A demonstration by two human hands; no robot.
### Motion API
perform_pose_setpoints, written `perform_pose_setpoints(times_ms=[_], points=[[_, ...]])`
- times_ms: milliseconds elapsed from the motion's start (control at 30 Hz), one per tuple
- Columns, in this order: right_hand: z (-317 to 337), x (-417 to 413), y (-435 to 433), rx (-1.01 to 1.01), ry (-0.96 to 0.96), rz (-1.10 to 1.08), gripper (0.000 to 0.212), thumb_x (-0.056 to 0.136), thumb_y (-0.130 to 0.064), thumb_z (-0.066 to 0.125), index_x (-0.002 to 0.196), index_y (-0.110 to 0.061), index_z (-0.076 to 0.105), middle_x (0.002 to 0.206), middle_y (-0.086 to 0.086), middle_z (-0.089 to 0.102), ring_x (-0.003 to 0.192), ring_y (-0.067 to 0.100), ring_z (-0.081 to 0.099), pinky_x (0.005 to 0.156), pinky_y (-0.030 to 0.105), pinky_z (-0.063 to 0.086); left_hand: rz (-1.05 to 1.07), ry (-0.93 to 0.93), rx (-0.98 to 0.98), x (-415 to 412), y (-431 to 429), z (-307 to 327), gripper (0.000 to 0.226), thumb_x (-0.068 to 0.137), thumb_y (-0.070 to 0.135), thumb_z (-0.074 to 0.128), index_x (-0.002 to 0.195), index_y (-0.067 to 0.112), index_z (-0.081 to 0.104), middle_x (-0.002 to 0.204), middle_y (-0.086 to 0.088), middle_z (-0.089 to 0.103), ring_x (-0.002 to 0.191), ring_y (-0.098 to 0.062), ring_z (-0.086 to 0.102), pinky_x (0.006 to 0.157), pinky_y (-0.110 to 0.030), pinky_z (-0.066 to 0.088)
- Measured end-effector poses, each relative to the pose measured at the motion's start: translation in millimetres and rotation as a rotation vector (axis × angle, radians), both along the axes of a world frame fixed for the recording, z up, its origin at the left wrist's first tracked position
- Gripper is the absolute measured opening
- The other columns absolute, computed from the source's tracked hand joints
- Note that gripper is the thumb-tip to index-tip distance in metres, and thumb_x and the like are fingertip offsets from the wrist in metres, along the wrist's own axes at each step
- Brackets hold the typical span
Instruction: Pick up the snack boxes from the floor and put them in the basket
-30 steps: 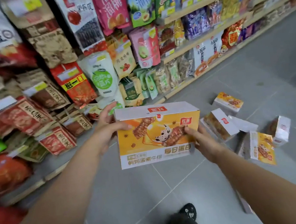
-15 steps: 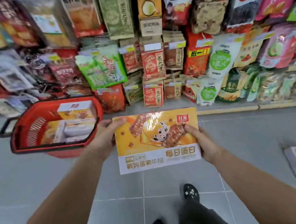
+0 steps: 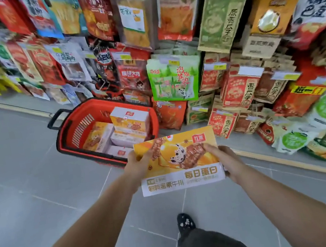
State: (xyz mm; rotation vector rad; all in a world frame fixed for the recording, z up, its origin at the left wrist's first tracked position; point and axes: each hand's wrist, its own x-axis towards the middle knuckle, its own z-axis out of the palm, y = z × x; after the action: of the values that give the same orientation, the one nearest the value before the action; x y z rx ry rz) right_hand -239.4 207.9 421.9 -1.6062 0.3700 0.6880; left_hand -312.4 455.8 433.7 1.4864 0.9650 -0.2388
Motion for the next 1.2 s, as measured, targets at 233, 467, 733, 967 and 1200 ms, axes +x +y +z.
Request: perform_pose_setpoints(times_ms=[233, 467, 733, 967, 1200], points=[[-14, 61, 98, -0.103, -0.06, 0.027, 0.076, 0.059, -0.068, 0.074, 0.114, -0.02, 0.052, 0.105, 0.001, 0.067, 0.092, 0.019, 0.067, 0.081, 0.038, 0.055, 0.079, 0.055, -0.077, 52, 95, -14, 0.057, 0.081, 0.052, 0.064, 0.13, 0.029, 0.046, 0.123, -0.004, 0.059, 0.101, -0.025, 0.063, 0.077, -0.039, 0.056], [-55, 90, 220, -0.199, -0.064, -0.108, 0.044, 0.079, -0.052, 0.07, 0.101, -0.017, 0.055, 0.096, -0.001, 0.066, 0.094, 0.02, 0.063, 0.084, 0.034, 0.046, 0.062, 0.099, -0.17, 109, 219, -39, 0.006, 0.096, 0.02, 0.052, 0.096, 0.015, 0.054, 0.085, -0.004, 0.061, 0.077, -0.021, 0.06, 0.084, -0.044, 0.052], [-113, 122, 339, -0.274, 0.049, -0.108, 0.023, 0.087, -0.044, 0.065, 0.082, -0.021, 0.066, 0.084, 0.002, 0.072, 0.08, 0.018, 0.068, 0.082, 0.034, 0.054, -0.038, 0.139, -0.144, 169, 343, -106, 0.023, 0.089, 0.011, 0.058, 0.111, 0.015, 0.059, 0.104, -0.008, 0.063, 0.091, -0.024, 0.062, 0.093, -0.042, 0.051], [-194, 157, 387, -0.347, 0.093, -0.047, 0.041, 0.094, -0.048, 0.05, 0.12, -0.02, 0.065, 0.107, 0.001, 0.067, 0.101, 0.023, 0.062, 0.093, 0.036, 0.049, -0.222, 0.267, -0.016, 211, 384, -204, 0.03, 0.07, 0.018, 0.065, 0.098, 0.026, 0.059, 0.103, -0.004, 0.064, 0.105, -0.028, 0.058, 0.1, -0.045, 0.044], [-292, 165, 394, -0.528, 0.228, 0.025, 0.044, 0.1, -0.041, 0.038, 0.124, -0.012, 0.06, 0.117, 0.012, 0.064, 0.105, 0.03, 0.059, 0.087, 0.033, 0.045, -0.228, 0.345, -0.013, 232, 384, -301, 0.054, 0.081, -0.001, 0.057, 0.131, 0.015, 0.046, 0.109, -0.01, 0.058, 0.083, -0.02, 0.054, 0.067, -0.025, 0.044]])
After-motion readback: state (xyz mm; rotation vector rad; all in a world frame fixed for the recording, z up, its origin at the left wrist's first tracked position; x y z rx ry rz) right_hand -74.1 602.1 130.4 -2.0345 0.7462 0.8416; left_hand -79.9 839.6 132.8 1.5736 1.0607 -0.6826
